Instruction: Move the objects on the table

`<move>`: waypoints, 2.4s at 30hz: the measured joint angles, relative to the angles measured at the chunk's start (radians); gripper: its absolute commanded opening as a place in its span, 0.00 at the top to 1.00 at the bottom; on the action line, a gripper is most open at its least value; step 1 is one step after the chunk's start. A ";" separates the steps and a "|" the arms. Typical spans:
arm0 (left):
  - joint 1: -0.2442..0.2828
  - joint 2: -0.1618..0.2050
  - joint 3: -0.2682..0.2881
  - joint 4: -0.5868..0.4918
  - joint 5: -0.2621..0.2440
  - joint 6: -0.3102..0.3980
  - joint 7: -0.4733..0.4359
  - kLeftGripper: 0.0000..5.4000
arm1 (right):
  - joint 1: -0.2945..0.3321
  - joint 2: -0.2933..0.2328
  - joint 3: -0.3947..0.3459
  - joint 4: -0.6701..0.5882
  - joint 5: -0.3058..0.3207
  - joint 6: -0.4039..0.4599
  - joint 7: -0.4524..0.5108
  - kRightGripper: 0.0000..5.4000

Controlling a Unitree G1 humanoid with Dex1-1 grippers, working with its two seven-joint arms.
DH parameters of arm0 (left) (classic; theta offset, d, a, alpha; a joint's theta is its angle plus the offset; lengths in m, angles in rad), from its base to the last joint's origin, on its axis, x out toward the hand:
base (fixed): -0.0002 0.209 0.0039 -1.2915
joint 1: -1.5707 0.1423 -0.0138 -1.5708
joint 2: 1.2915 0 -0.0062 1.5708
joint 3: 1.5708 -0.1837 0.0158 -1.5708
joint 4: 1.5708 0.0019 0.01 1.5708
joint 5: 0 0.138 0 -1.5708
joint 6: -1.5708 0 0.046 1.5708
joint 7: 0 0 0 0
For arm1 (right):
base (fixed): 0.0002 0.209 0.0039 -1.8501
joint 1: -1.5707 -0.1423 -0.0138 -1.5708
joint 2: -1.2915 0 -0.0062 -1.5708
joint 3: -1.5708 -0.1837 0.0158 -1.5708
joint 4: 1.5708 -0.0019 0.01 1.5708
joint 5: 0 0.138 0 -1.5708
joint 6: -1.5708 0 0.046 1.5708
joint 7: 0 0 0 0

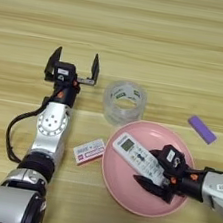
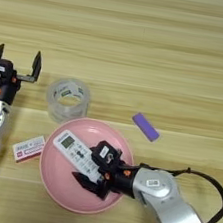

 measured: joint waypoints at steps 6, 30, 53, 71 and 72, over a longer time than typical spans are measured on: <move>-0.001 0.000 0.000 0.006 0.000 0.000 0.000 0.00 | -0.005 -0.001 -0.023 0.001 0.000 0.000 0.001 0.46; -0.006 0.002 0.001 0.012 -0.002 -0.002 -0.009 0.00 | -0.077 -0.006 -0.146 -0.029 0.029 0.000 0.022 0.46; 0.092 0.134 -0.021 -0.490 -0.493 0.403 -0.756 0.00 | -0.177 -0.067 -0.256 0.031 0.126 -0.075 0.186 0.46; 0.219 0.223 -0.183 -0.766 -0.529 0.637 -1.116 0.00 | -0.196 -0.116 -0.282 0.071 0.176 -0.222 0.350 0.46; 0.221 0.224 -0.188 -0.775 -0.530 0.648 -1.127 0.00 | -0.196 -0.117 -0.282 0.071 0.183 -0.231 0.361 0.46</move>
